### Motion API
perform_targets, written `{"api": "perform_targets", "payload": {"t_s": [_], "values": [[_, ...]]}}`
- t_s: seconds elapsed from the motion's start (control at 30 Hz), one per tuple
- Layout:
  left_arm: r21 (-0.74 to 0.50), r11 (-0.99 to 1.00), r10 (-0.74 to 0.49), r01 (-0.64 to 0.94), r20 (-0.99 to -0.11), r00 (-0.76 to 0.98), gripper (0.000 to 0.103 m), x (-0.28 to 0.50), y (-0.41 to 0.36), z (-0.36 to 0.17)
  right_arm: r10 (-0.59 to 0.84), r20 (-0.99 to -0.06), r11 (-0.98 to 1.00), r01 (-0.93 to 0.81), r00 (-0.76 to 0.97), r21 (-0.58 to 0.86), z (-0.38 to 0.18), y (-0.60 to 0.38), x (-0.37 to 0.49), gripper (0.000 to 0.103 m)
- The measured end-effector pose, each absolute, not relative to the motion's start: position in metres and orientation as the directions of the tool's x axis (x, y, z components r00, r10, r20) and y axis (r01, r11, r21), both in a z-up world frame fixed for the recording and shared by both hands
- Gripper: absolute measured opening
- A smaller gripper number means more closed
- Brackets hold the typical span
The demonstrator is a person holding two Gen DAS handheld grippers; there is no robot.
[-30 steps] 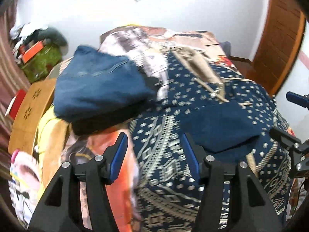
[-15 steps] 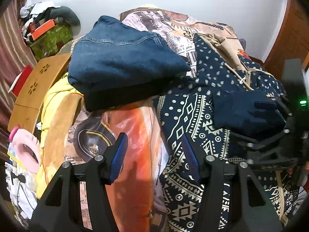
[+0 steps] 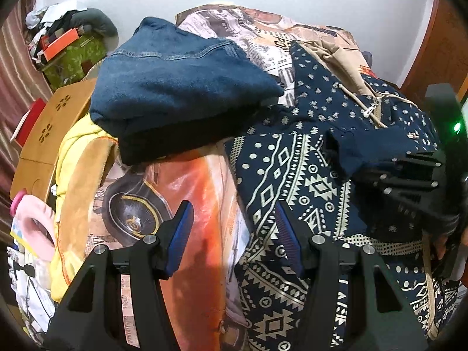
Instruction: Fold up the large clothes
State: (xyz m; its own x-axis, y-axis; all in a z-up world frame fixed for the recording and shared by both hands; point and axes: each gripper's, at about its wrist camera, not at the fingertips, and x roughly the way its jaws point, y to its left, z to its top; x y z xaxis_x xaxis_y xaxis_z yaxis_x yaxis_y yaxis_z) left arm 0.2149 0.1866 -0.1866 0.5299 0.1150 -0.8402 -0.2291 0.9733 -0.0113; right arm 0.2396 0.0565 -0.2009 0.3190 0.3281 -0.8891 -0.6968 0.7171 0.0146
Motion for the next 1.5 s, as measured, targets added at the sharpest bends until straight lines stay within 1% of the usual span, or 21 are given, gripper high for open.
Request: {"api": "perform_targets", "payload": {"t_s": [0.2, 0.43, 0.53, 0.7, 0.87, 1.03, 1.13, 1.23, 1.37, 1.4, 1.47, 1.5], "values": [[0.020, 0.979, 0.131, -0.203, -0.825, 0.550, 0.057, 0.218, 0.170, -0.178, 0.401, -0.825, 0.747, -0.663, 0.398, 0.044, -0.160, 0.022, 0.237, 0.013], [0.032, 0.984, 0.126, -0.173, -0.815, 0.566, 0.057, 0.224, 0.153, -0.170, 0.483, -0.705, 0.797, -0.595, 0.519, 0.108, -0.097, -0.037, 0.238, 0.013], [0.027, 0.986, 0.115, -0.163, -0.818, 0.564, 0.057, 0.228, 0.147, -0.171, 0.489, -0.658, 0.822, -0.555, 0.573, 0.128, -0.075, -0.063, 0.241, 0.013], [0.002, 0.988, 0.087, -0.156, -0.836, 0.542, 0.057, 0.238, 0.139, -0.181, 0.452, -0.618, 0.866, -0.483, 0.643, 0.132, -0.062, -0.098, 0.242, 0.012], [0.000, 0.989, 0.072, -0.147, -0.871, 0.486, 0.057, 0.248, 0.130, -0.208, 0.413, -0.640, 0.894, -0.421, 0.648, 0.152, -0.073, -0.126, 0.245, 0.012], [0.016, 0.989, 0.078, -0.146, -0.900, 0.429, 0.058, 0.251, 0.126, -0.236, 0.365, -0.691, 0.923, -0.339, 0.624, 0.182, -0.099, -0.155, 0.250, 0.012], [0.029, 0.987, 0.096, -0.156, -0.892, 0.442, 0.064, 0.250, 0.126, -0.237, 0.332, -0.725, 0.937, -0.297, 0.604, 0.182, -0.115, -0.172, 0.250, 0.012], [0.031, 0.987, 0.097, -0.155, -0.892, 0.442, 0.065, 0.250, 0.127, -0.238, 0.310, -0.754, 0.946, -0.267, 0.579, 0.183, -0.127, -0.187, 0.249, 0.012], [0.056, 0.987, 0.118, -0.149, -0.886, 0.448, 0.066, 0.250, 0.125, -0.238, 0.307, -0.764, 0.947, -0.263, 0.567, 0.185, -0.131, -0.196, 0.245, 0.013], [0.063, 0.987, 0.124, -0.148, -0.884, 0.450, 0.066, 0.250, 0.124, -0.238, 0.314, -0.770, 0.945, -0.265, 0.556, 0.194, -0.132, -0.196, 0.246, 0.015], [0.072, 0.986, 0.134, -0.151, -0.881, 0.453, 0.067, 0.250, 0.123, -0.239, 0.334, -0.780, 0.940, -0.249, 0.528, 0.234, -0.135, -0.199, 0.254, 0.029], [0.073, 0.985, 0.137, -0.154, -0.880, 0.455, 0.067, 0.250, 0.123, -0.239, 0.344, -0.781, 0.937, -0.242, 0.522, 0.251, -0.137, -0.199, 0.256, 0.044]]}}
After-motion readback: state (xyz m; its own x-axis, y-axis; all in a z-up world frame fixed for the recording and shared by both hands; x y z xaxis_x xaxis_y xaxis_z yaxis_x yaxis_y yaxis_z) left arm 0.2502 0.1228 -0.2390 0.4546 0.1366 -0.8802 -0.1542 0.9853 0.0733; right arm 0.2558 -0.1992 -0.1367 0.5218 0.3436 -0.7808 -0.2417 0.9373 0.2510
